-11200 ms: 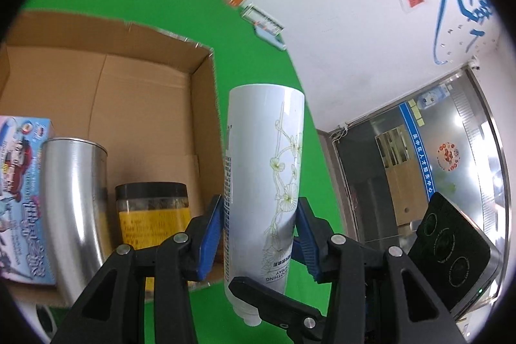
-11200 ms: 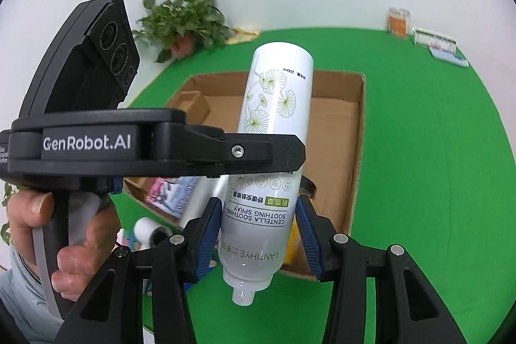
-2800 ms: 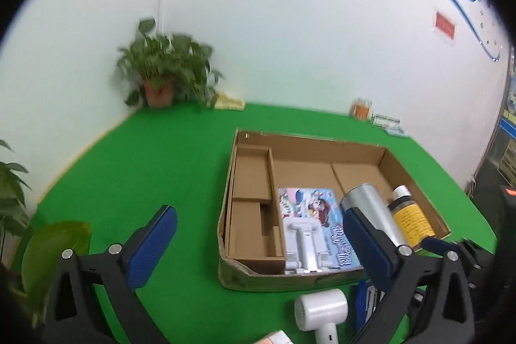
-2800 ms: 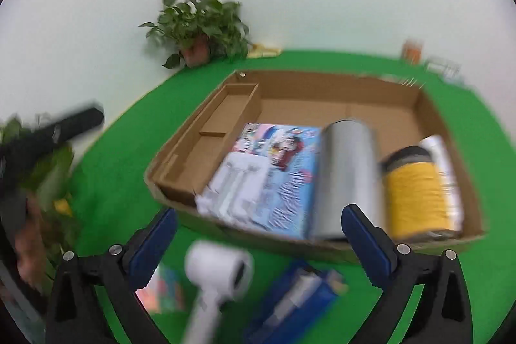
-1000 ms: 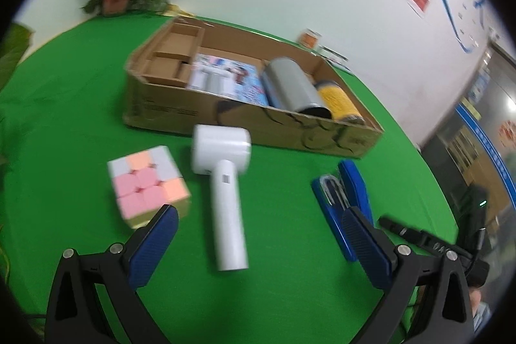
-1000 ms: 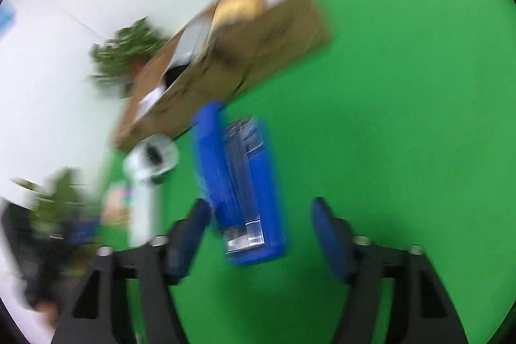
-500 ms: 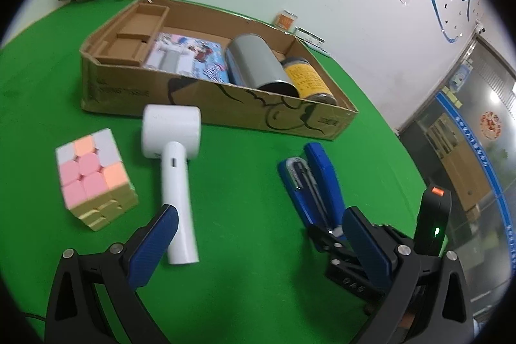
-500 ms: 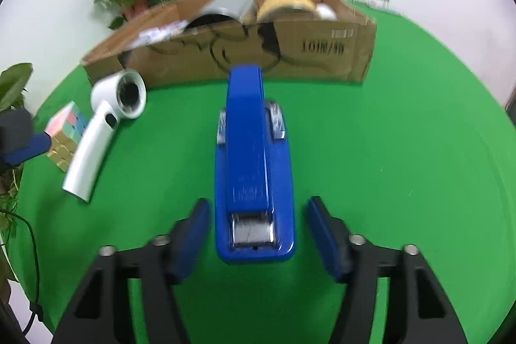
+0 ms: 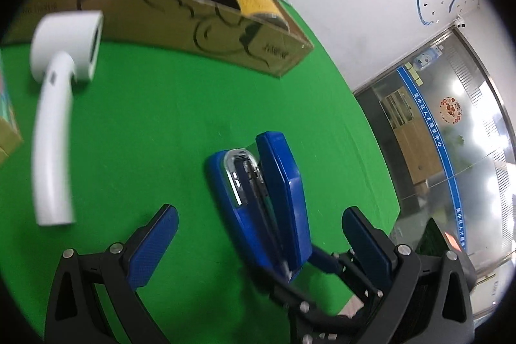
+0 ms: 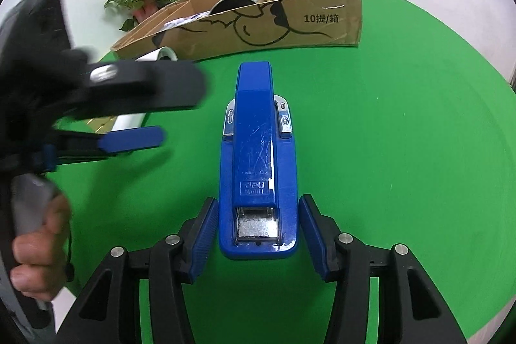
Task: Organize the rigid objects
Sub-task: 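Lift the blue stapler and lower it into the box beside the white device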
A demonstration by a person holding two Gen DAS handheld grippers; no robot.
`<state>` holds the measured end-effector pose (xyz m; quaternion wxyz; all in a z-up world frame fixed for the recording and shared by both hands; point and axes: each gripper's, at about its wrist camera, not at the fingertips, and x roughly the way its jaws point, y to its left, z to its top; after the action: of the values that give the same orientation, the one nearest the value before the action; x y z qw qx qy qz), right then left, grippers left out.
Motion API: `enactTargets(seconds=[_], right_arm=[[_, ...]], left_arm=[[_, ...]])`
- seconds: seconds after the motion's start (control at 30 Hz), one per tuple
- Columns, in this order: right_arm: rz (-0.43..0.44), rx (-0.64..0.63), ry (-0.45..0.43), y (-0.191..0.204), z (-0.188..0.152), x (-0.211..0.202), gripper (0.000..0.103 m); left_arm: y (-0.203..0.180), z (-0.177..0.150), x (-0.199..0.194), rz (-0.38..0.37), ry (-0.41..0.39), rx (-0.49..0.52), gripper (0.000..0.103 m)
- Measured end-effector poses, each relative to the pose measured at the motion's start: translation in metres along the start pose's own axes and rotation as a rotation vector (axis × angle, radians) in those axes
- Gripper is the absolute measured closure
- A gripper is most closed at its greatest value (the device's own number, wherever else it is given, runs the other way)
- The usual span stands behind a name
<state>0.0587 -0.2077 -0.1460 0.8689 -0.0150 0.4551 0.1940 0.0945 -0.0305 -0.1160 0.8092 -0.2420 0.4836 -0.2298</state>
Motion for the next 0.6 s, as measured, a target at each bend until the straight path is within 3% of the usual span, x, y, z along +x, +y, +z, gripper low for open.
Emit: enactTargets(seconds=[0.1, 0.2, 0.3, 0.6], right_arm=[[0.032, 0.023, 0.015, 0.0, -0.001, -0.002, 0.054], [0.047, 0.042, 0.03, 0.002, 0.0, -0.002, 0.054], [0.087, 0.065, 0.05, 0.003, 0.001, -0.002, 0.054], [0.101, 0.054, 0.048, 0.015, 0.007, 0.0, 0.055]], left_arm=[[-0.001, -0.002, 0.01, -0.001, 0.05, -0.012, 0.003], [-0.005, -0.004, 0.015, 0.016, 0.065, 0.0, 0.012], [-0.005, -0.005, 0.019, 0.013, 0.1, 0.003, 0.038], [-0.003, -0.007, 0.008, 0.044, 0.066, 0.019, 0.04]])
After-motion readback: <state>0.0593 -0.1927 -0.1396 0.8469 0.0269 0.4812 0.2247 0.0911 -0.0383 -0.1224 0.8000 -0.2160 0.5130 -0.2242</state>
